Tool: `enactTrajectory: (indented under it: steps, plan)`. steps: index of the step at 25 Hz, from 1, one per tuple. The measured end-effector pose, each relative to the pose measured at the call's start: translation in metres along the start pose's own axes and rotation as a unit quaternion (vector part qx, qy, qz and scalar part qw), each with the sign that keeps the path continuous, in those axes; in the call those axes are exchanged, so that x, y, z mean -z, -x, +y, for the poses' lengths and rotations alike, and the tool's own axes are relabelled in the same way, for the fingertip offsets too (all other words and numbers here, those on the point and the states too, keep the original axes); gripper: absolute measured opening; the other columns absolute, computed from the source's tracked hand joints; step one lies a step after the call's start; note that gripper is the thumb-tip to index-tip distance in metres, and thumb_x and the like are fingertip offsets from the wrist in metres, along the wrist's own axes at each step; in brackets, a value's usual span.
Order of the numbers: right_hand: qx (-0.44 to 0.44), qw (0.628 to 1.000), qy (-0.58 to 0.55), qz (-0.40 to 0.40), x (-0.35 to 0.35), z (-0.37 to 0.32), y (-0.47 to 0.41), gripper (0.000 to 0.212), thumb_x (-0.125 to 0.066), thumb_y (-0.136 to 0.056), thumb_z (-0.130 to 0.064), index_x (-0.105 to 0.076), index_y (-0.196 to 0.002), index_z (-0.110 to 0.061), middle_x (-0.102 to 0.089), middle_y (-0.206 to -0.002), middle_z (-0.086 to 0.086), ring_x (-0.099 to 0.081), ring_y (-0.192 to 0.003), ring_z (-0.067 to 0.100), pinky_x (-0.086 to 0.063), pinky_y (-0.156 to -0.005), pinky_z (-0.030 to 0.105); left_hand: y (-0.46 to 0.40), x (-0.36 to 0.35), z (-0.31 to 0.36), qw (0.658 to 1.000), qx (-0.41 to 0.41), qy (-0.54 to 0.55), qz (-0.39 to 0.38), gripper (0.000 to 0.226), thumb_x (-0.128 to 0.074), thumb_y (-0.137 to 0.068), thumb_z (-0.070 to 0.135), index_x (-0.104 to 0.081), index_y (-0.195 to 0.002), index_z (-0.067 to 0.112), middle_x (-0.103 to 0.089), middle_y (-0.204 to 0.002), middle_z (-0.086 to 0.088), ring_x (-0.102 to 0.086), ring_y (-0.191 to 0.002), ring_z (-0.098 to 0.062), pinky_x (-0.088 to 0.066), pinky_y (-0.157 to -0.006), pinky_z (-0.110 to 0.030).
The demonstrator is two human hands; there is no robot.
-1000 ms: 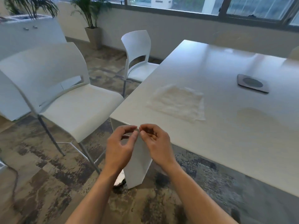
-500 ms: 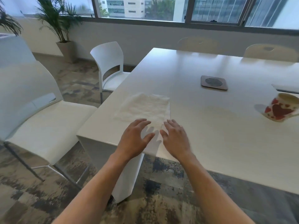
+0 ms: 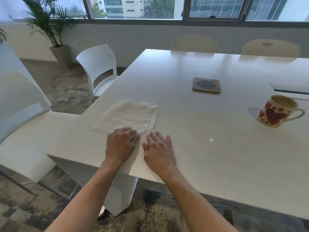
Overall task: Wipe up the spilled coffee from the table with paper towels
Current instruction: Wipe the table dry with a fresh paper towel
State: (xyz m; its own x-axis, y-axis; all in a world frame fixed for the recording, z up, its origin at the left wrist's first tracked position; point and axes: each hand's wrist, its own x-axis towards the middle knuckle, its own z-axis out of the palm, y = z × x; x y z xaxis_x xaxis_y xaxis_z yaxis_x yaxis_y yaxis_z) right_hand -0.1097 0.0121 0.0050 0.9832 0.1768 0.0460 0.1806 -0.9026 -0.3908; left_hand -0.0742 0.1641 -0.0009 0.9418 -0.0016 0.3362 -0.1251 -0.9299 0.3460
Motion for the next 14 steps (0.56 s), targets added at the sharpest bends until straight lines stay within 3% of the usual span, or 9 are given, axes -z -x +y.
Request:
enactTrajectory:
  steps: [4, 10, 14]
  plan:
    - [0.004, 1.000, -0.015, 0.002, -0.003, 0.001, -0.002, 0.053, -0.029, -0.105, -0.035, -0.029, -0.154, -0.014, -0.024, -0.164, 0.003, -0.011, -0.153, 0.020, 0.001, -0.124, 0.048, -0.003, 0.000, -0.003, 0.999, 0.002, 0.015, 0.050, 0.017, -0.061, -0.090, 0.028, -0.075, -0.094, 0.019, -0.075, -0.099, -0.001, -0.067, -0.091, -0.029, -0.051, -0.079, -0.038]
    - [0.010, 1.000, -0.018, 0.006, -0.002, 0.000, -0.001, 0.053, -0.029, -0.105, -0.032, -0.027, -0.154, -0.013, -0.024, -0.164, 0.003, -0.011, -0.154, 0.021, 0.000, -0.124, 0.049, -0.016, 0.019, 0.002, 0.966, 0.136, 0.177, 0.128, 0.022, -0.059, -0.094, 0.030, -0.074, -0.102, 0.016, -0.075, -0.103, -0.006, -0.066, -0.100, -0.026, -0.048, -0.087, -0.035]
    - [0.007, 1.000, -0.015, 0.011, -0.001, 0.000, -0.001, 0.050, -0.028, -0.106, -0.029, -0.028, -0.154, -0.013, -0.024, -0.164, 0.002, -0.011, -0.154, 0.020, 0.001, -0.125, 0.047, -0.041, 0.045, 0.010, 0.933, 0.160, 0.263, 0.188, 0.025, -0.057, -0.095, 0.029, -0.072, -0.100, 0.010, -0.071, -0.089, -0.004, -0.064, -0.090, -0.021, -0.040, -0.078, -0.023]
